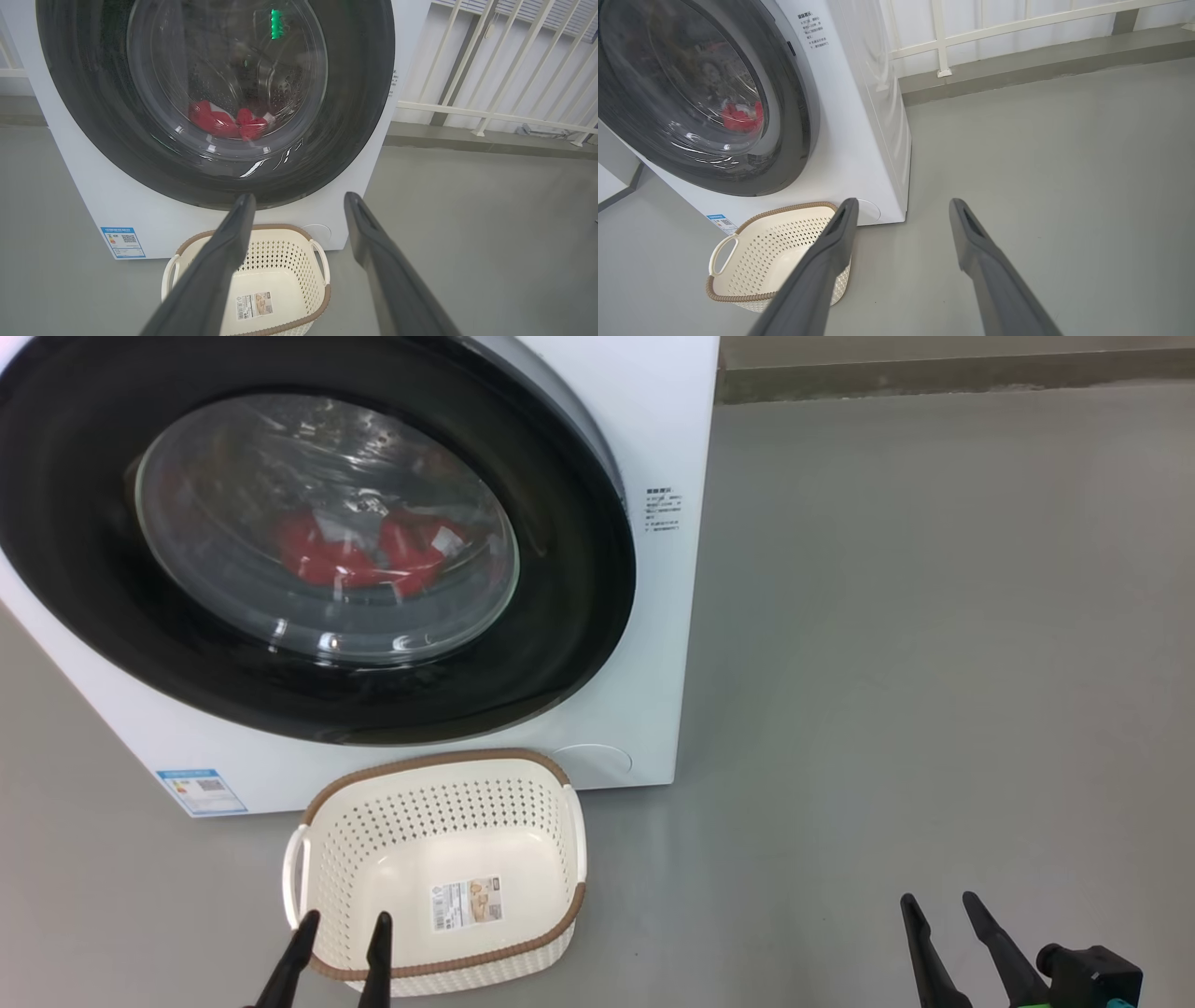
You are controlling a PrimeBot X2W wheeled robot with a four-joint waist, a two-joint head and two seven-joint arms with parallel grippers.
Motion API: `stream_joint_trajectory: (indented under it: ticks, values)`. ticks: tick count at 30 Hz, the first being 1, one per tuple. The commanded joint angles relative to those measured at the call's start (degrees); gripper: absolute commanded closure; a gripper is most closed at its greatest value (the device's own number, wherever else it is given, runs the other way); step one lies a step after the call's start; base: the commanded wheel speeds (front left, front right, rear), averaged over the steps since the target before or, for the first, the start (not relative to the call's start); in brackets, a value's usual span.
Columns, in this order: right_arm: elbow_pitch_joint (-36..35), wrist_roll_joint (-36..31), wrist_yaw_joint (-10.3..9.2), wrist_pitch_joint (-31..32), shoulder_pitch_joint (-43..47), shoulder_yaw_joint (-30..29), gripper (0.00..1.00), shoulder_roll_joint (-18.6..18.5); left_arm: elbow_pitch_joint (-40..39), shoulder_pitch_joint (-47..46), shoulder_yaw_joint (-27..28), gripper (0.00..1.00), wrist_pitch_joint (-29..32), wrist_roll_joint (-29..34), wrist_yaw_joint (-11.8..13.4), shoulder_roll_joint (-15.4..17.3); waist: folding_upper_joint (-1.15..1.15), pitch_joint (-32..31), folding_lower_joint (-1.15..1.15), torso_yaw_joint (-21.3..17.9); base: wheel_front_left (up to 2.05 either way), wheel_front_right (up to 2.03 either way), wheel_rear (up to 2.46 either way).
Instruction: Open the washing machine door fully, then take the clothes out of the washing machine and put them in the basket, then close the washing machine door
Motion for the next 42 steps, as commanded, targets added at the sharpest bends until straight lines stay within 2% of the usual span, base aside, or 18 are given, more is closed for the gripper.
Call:
stream_joint_trajectory:
  ticks: [1, 9, 27, 28, 30, 42]
  values:
    - [-1.09, -0.79, 0.02, -0.79, -0.91, 0.82, 0.00, -0.49, -1.19, -0.47, 2.18, 0.00, -0.69, 0.04, -0.32, 0.56, 0.00, -0.04, 0.00, -0.24, 0.00, 0.00, 0.00]
    - [-0.96, -0.18, 0.02, -0.79, -1.06, 0.15, 0.00, -0.37, -0.45, -0.39, 3.11, 0.00, -0.69, -2.44, -0.32, 0.38, 0.00, -0.05, 0.00, -0.92, 0.00, 0.00, 0.00]
    - [-1.40, 2.36, 0.02, -0.79, -1.60, 0.79, 0.00, -0.17, 0.00, -1.02, 3.44, 0.00, -0.69, -2.63, -0.32, 0.22, 0.00, 0.17, 0.00, -0.76, 0.00, 0.00, 0.00]
    - [-1.43, 2.54, 0.02, -0.79, -1.84, 0.94, 0.49, -0.18, 0.03, -1.10, 3.39, 0.00, -0.69, -2.64, -0.32, 0.22, 0.00, 0.23, 0.00, -0.70, 0.00, 0.00, 0.00]
    - [-1.63, 3.07, 0.02, -0.79, -2.79, 1.69, 1.00, -0.35, 0.20, -1.30, 3.19, 0.00, -0.69, -2.75, -0.32, 0.26, 0.00, 0.34, 0.00, -0.54, 0.00, 0.00, 0.00]
    - [-2.99, 8.11, 0.02, -0.79, -9.83, 4.81, 1.00, -0.49, 0.40, -2.40, 1.76, 0.00, -0.69, -3.19, -0.32, 0.62, 0.00, 1.49, 0.00, 0.51, 0.00, 0.00, 0.00]
